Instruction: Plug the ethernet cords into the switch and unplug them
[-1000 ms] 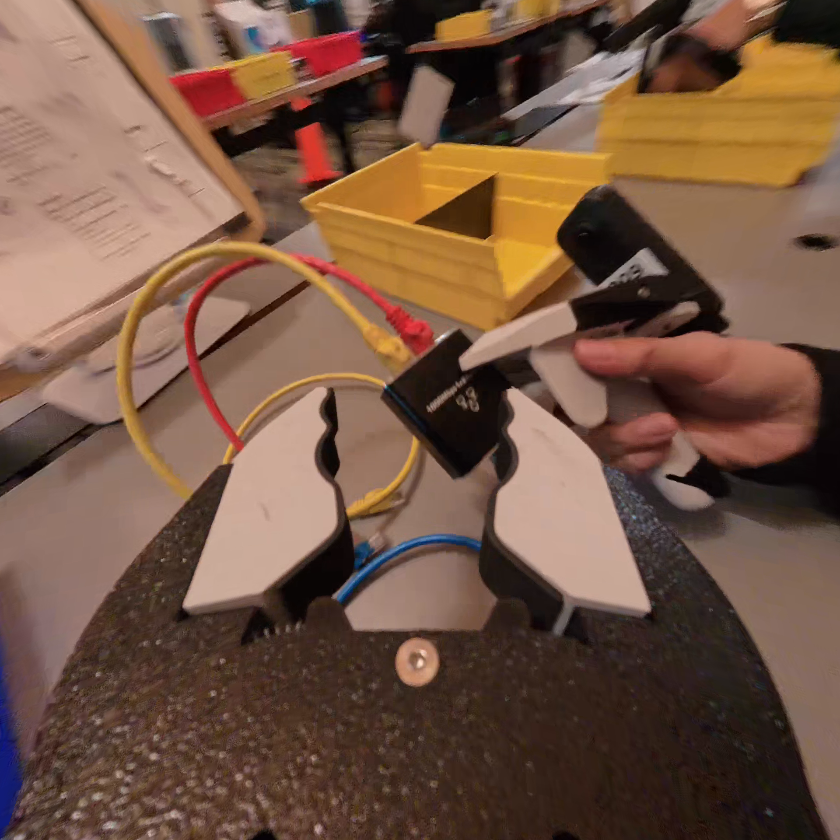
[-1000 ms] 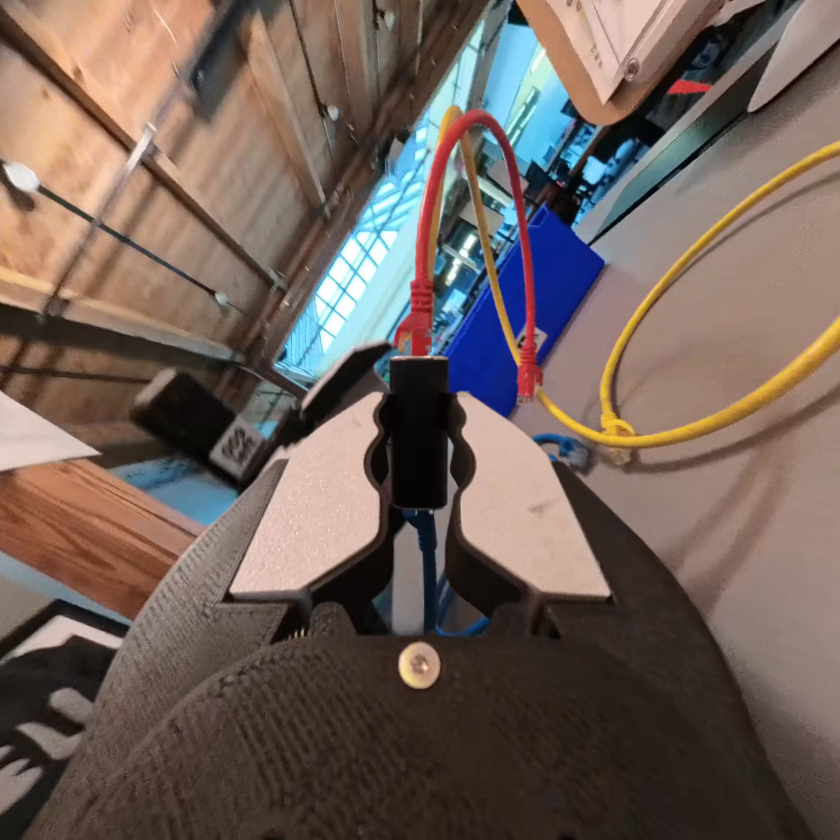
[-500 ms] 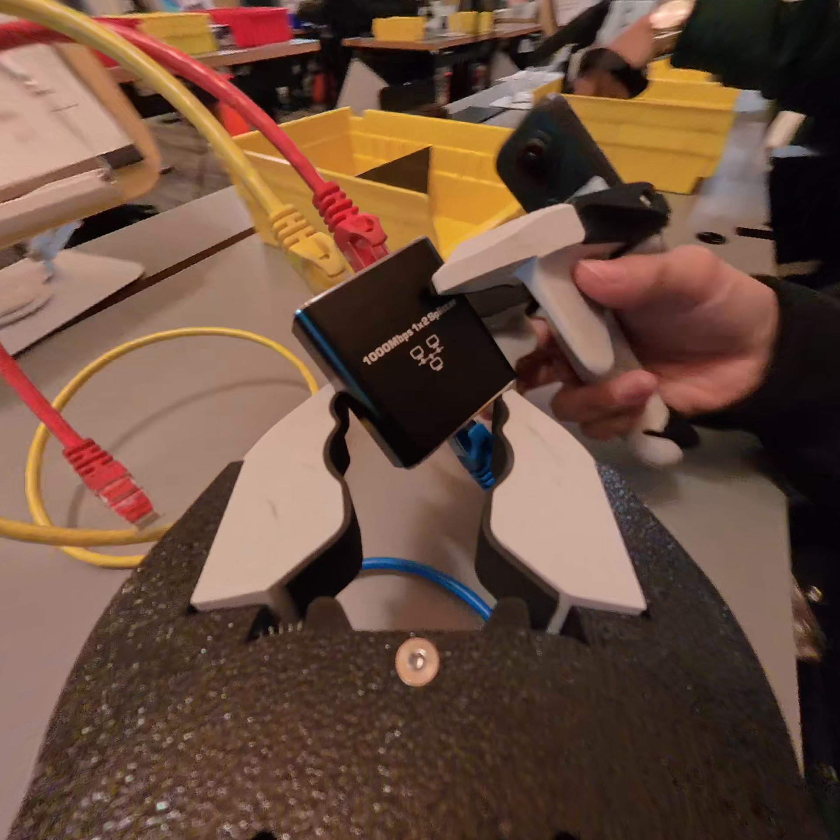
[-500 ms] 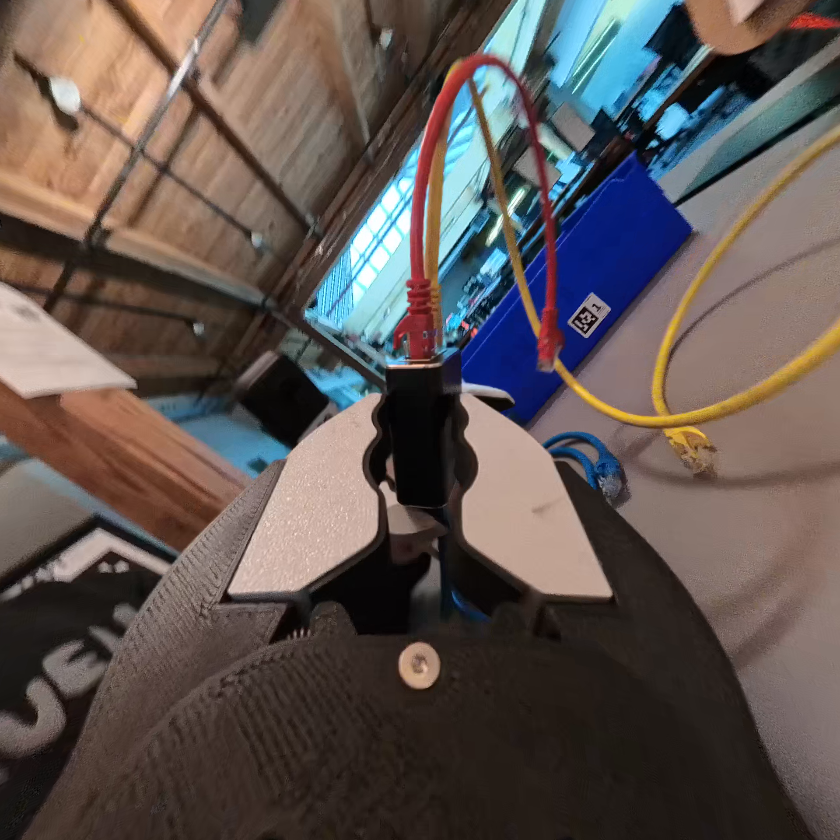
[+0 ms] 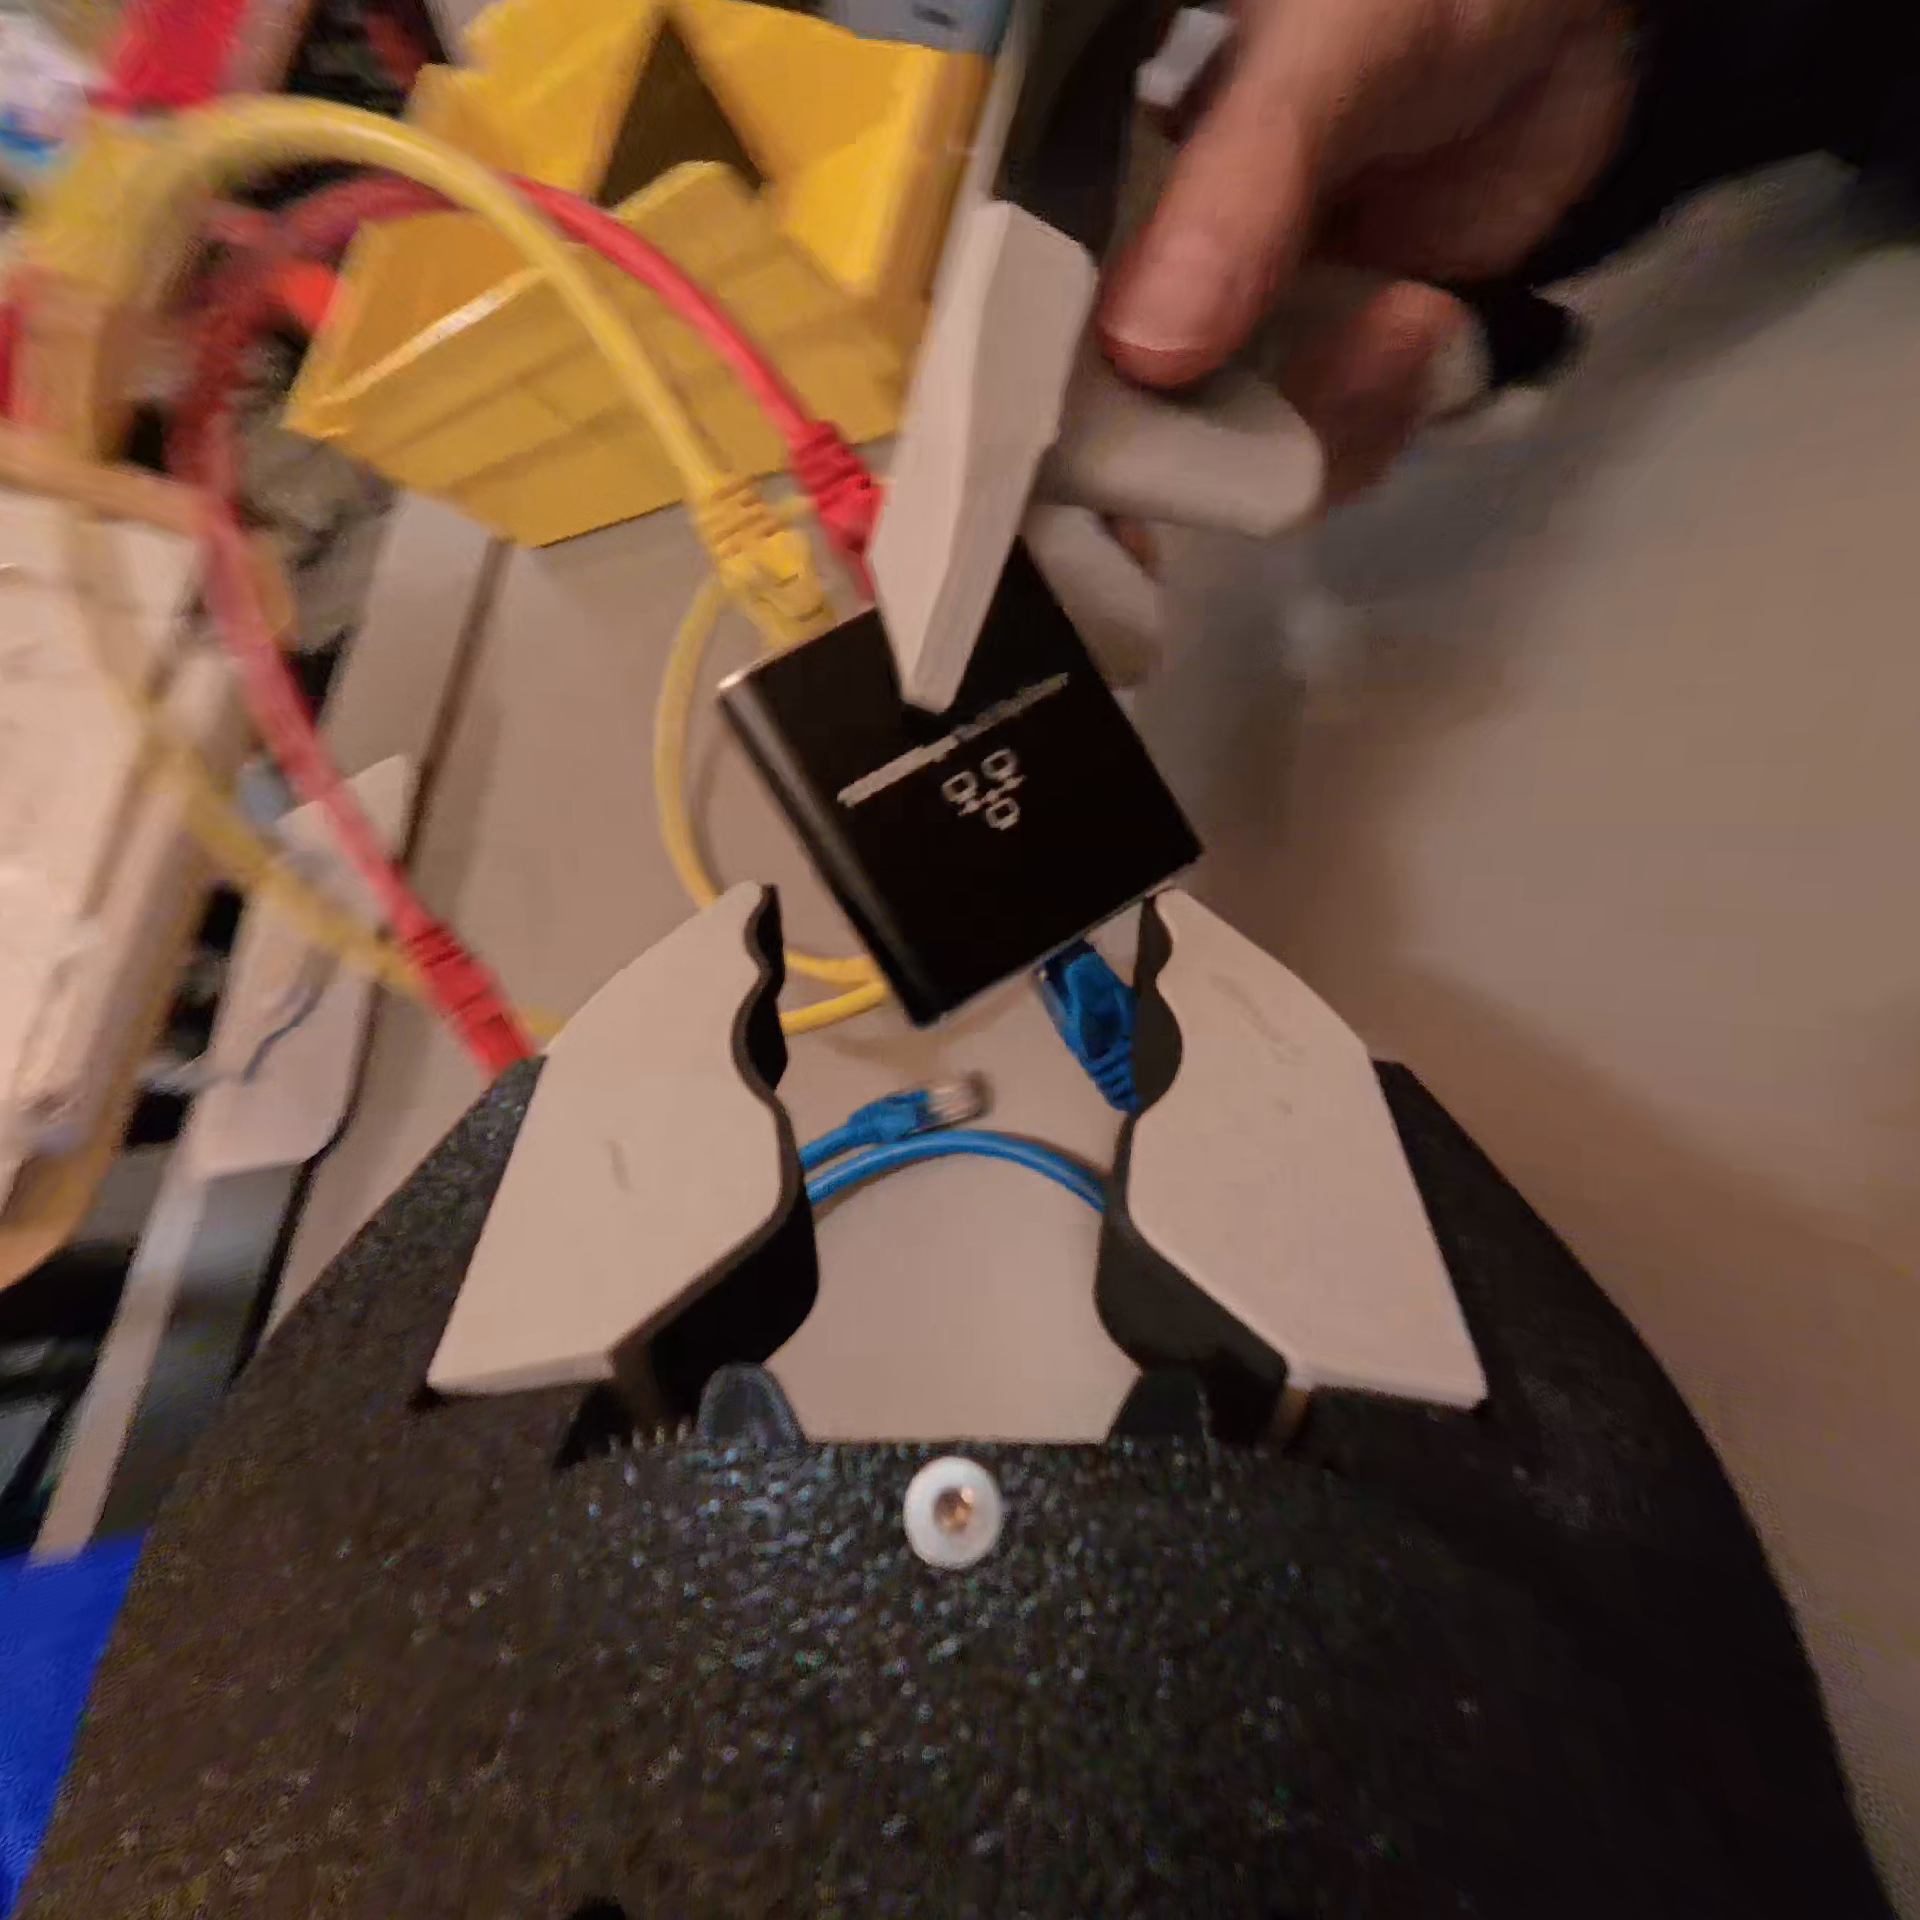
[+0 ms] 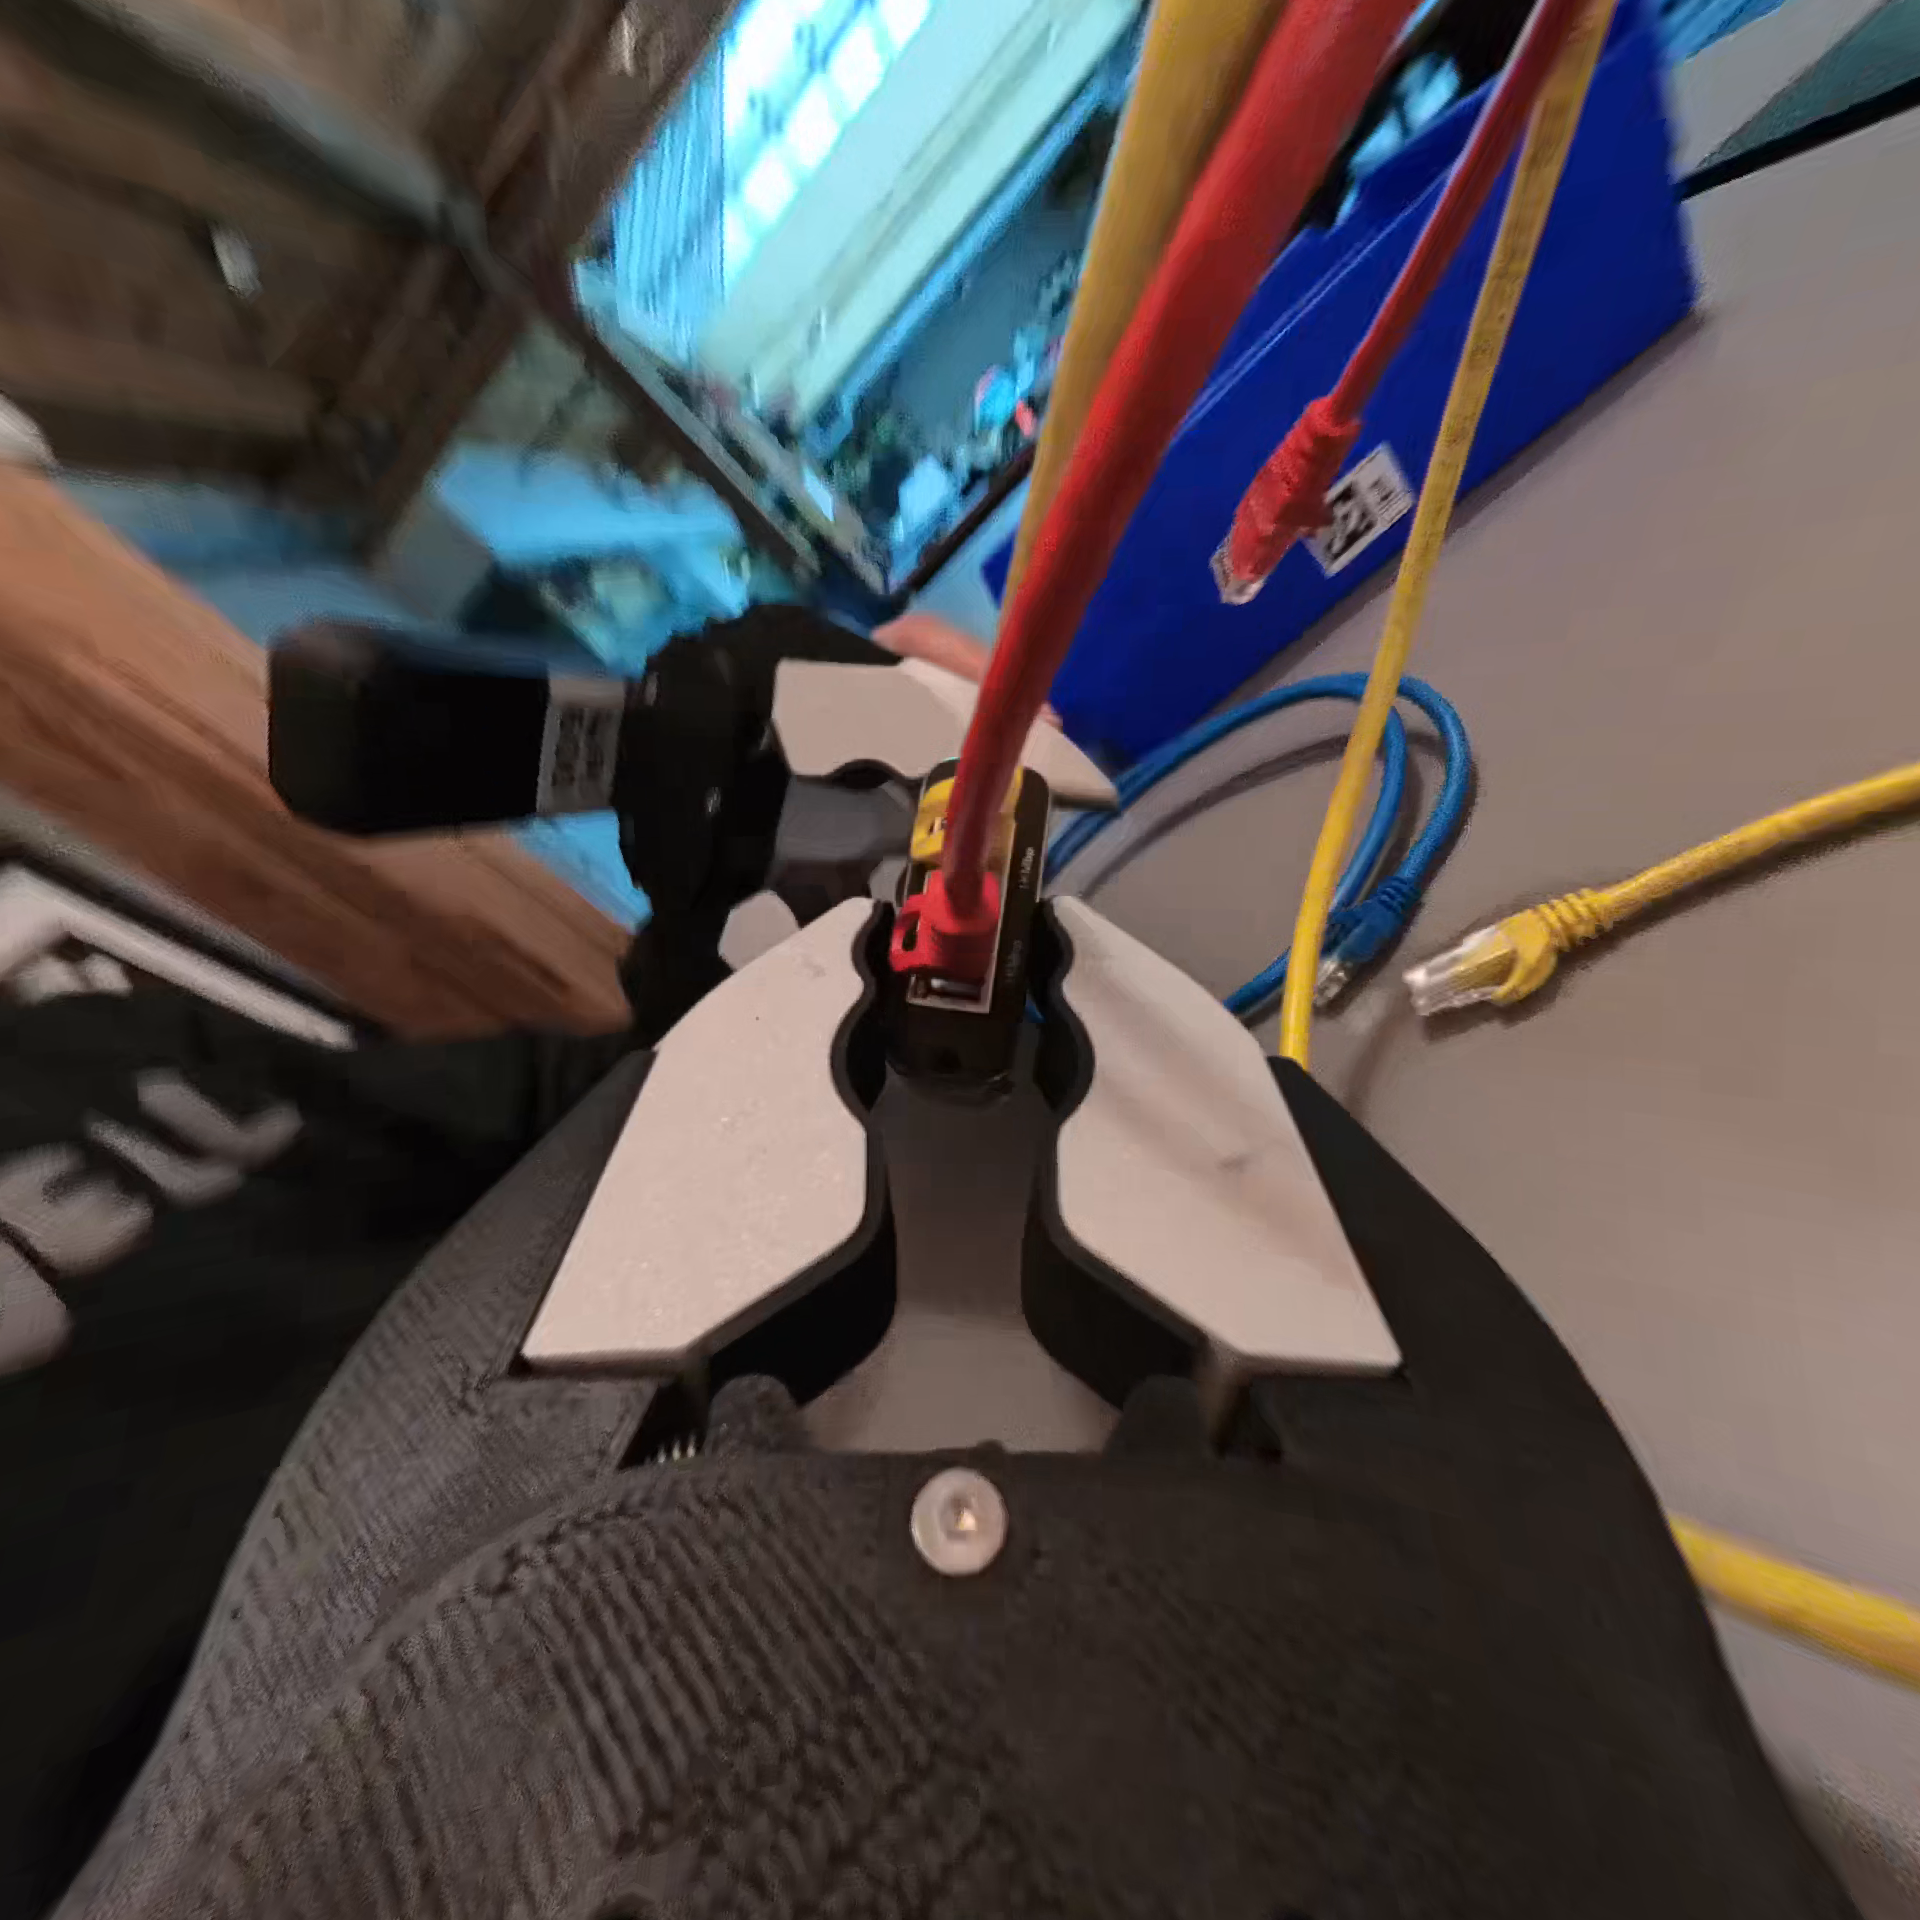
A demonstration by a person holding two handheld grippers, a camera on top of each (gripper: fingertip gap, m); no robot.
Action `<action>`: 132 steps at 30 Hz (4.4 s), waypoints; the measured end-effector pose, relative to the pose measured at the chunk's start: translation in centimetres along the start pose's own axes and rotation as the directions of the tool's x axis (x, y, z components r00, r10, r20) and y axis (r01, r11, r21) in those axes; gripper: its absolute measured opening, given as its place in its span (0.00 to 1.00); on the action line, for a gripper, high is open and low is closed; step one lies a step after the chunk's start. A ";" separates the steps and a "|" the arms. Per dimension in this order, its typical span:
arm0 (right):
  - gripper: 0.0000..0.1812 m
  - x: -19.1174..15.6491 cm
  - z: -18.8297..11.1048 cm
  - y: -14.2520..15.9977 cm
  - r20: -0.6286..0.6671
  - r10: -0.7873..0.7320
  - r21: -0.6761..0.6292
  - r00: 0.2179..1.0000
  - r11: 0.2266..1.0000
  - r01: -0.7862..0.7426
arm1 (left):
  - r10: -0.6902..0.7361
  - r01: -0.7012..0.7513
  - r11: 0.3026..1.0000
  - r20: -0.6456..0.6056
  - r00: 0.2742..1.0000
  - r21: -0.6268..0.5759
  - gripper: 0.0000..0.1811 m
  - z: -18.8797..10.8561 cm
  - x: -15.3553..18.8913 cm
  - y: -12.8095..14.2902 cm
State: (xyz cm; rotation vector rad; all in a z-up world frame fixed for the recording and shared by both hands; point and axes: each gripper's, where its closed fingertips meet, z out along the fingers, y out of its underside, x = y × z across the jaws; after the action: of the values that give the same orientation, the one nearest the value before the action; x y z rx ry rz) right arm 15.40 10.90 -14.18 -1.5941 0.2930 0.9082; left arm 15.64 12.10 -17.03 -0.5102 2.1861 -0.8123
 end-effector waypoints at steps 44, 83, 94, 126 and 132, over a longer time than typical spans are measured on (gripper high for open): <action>0.14 0.2 0.2 -1.4 0.206 0.497 0.493 0.843 0.691 -0.528 | -0.334 0.283 0.850 0.038 0.942 0.444 0.36 -0.3 -0.6 -2.0; 0.08 -1.0 -0.4 -3.3 0.130 0.429 0.731 0.894 0.568 -0.378 | -0.419 0.310 0.785 0.092 0.903 0.536 0.35 -2.2 -2.3 -2.1; 0.07 -0.2 -0.8 -2.7 0.119 0.451 0.727 0.884 0.567 -0.387 | -0.387 0.273 0.825 0.142 0.911 0.494 0.35 -1.7 -2.0 -1.8; 0.07 0.9 -0.1 -2.5 0.129 0.303 0.680 0.944 0.666 -0.307 | -0.328 0.190 0.886 0.280 0.902 0.423 0.35 -1.3 -2.7 -1.0; 0.07 0.7 0.2 -2.9 0.144 0.295 0.670 0.945 0.674 -0.312 | -0.332 0.174 0.887 0.327 0.885 0.428 0.35 -1.7 -3.0 -1.2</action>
State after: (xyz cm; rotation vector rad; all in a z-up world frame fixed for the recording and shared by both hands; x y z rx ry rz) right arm 17.69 11.99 -12.57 -0.8401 0.8056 0.9204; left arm 16.46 13.59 -13.81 -0.7027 1.5526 -1.1476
